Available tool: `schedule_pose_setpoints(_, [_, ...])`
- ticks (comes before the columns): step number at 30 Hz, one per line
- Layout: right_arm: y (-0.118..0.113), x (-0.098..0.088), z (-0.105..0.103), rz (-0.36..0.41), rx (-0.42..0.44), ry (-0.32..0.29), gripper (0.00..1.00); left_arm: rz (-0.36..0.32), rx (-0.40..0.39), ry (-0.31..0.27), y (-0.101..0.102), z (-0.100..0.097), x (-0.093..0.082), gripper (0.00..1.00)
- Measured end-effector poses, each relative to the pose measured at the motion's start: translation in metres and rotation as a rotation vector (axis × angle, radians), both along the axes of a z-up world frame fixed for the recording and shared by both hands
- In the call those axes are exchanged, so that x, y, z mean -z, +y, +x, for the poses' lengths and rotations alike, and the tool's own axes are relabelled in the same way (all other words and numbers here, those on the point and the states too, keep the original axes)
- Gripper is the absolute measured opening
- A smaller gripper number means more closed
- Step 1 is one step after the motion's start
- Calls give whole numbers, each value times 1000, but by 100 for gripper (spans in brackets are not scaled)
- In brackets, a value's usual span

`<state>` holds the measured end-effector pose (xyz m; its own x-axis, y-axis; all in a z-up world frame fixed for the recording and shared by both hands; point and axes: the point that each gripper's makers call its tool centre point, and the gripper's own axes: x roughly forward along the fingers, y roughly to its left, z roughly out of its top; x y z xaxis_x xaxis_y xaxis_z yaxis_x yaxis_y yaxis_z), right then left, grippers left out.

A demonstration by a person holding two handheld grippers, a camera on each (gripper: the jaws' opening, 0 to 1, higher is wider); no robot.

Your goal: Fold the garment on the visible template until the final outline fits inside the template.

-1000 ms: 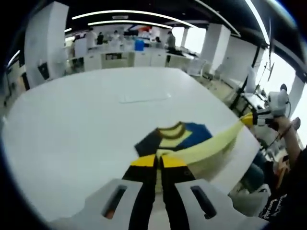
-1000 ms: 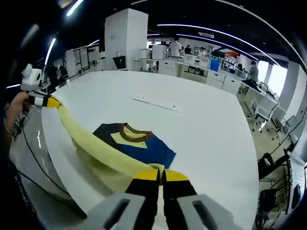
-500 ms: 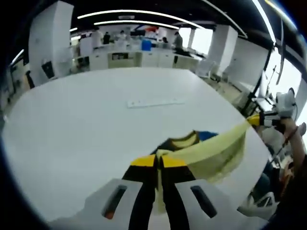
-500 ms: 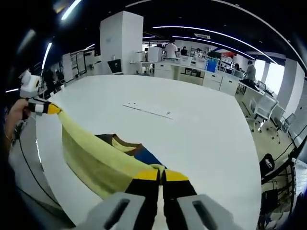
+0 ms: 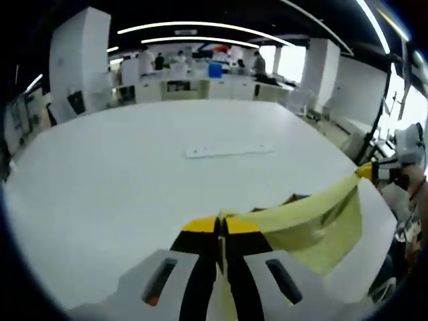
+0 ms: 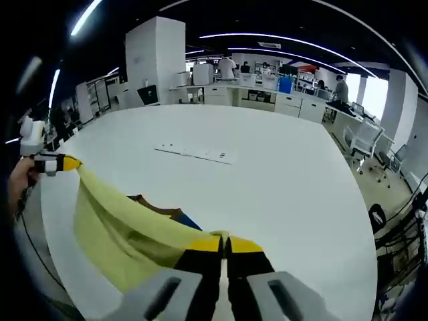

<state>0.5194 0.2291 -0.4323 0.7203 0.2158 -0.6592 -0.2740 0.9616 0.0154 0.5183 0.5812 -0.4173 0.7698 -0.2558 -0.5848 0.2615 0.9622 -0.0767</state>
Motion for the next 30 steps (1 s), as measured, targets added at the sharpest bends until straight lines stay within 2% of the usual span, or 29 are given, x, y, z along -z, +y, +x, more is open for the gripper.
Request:
schedule_pose_setpoints(3, [5,12,1,10,17,14,0,-1,-1,0,4,4,11,0])
schedule_pose_setpoints(4, [4,17,5,16,22,18,0,-4,-7,19,4,2,18,0])
schedule_pose_setpoints(7, [2,34,9,10,45,42,0,-3,-2,1,4,9,30,0])
schedule_pose_setpoints(10, [2,51,12,16,63,60,0,1,-26,15,11,18,49,0])
schedule_pose_setpoints(15, [4,73,21,46,69,82,0,-5,-29,17,14,22,63,0])
schedule_pose_setpoints(20, [7,87,23,83,77,110,0,-24,-39,46,16,25,77,0])
schedule_pose_setpoints(23, [8,93,24,86,70,128,0,0,-22,56,19,28,85,0])
schedule_pose_setpoints(25, [7,96,28,85,60,128,0,51,-15,103,22,21,93,0])
schedule_pose_setpoints(26, [6,97,30,83,56,129,0,53,-16,108,20,21,95,0])
schedule_pose_setpoints(27, [5,100,32,70,45,132,0,51,-11,95,20,23,94,0])
schedule_pose_setpoints(30, [4,105,31,64,31,148,0,100,29,74,20,27,95,0])
